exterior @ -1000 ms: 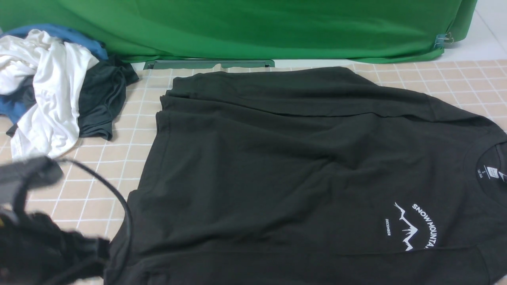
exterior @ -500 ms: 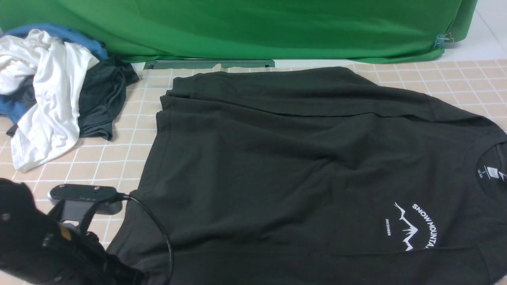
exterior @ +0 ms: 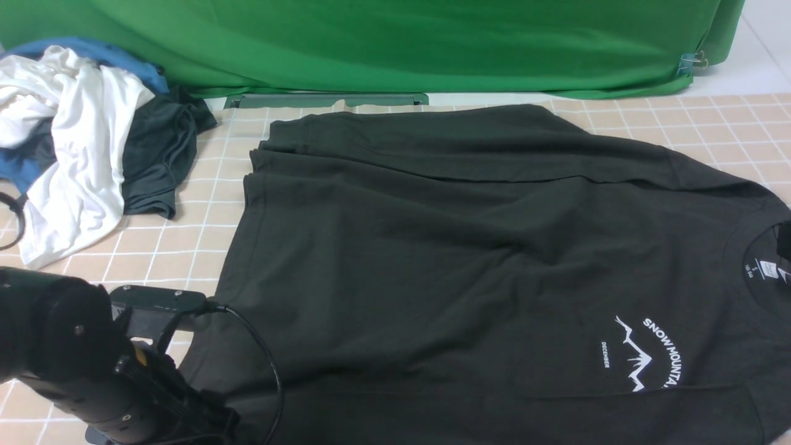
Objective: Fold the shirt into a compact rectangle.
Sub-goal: 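Grasp the left edge of the dark T-shirt lying flat on the table, then fold the left side of the black T-shirt inward over its body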
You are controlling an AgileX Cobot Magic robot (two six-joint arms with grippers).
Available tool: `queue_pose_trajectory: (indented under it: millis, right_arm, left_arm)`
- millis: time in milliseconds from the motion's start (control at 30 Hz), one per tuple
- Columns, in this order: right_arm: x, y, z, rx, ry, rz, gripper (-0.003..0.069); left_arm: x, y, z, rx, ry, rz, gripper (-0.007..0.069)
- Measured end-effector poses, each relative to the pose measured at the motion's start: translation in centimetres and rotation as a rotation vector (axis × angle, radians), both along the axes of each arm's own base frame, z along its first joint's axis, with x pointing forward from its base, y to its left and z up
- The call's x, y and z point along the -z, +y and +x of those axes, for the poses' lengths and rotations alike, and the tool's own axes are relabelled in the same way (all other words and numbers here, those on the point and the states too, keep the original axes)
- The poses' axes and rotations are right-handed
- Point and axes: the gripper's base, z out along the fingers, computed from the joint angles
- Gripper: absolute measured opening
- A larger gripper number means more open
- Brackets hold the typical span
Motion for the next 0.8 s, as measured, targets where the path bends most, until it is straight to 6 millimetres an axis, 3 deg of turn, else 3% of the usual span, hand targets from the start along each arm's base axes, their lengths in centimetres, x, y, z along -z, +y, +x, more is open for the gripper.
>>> queue_pose_trajectory:
  millis: [133,233,267,300,367,800]
  right_arm:
    - [0.0,0.0,0.0,0.0,0.0,0.0,0.0038]
    - [0.0,0.0,0.0,0.0,0.0,-0.001,0.0038]
    - [0.0,0.0,0.0,0.0,0.0,-0.001,0.0038]
    - [0.0,0.0,0.0,0.0,0.0,-0.001,0.0038]
    - [0.0,0.0,0.0,0.0,0.0,-0.001,0.0038]
    - [-0.1,0.0,0.1,0.004,-0.019,0.0,0.0038]
  left_arm:
    - [0.1,0.0,0.1,0.001,0.008,0.003,0.0428]
    - [0.1,0.1,0.0,0.015,0.023,0.02,0.0248]
    - [0.1,0.1,-0.1,0.015,0.027,0.021,0.022]
    - [0.1,0.1,-0.2,0.009,0.042,0.016,0.0114]
    - [0.0,0.0,-0.4,-0.001,0.061,0.007,0.0062]
    - [-5.1,0.3,-4.3,-0.091,0.08,-0.089,0.005]
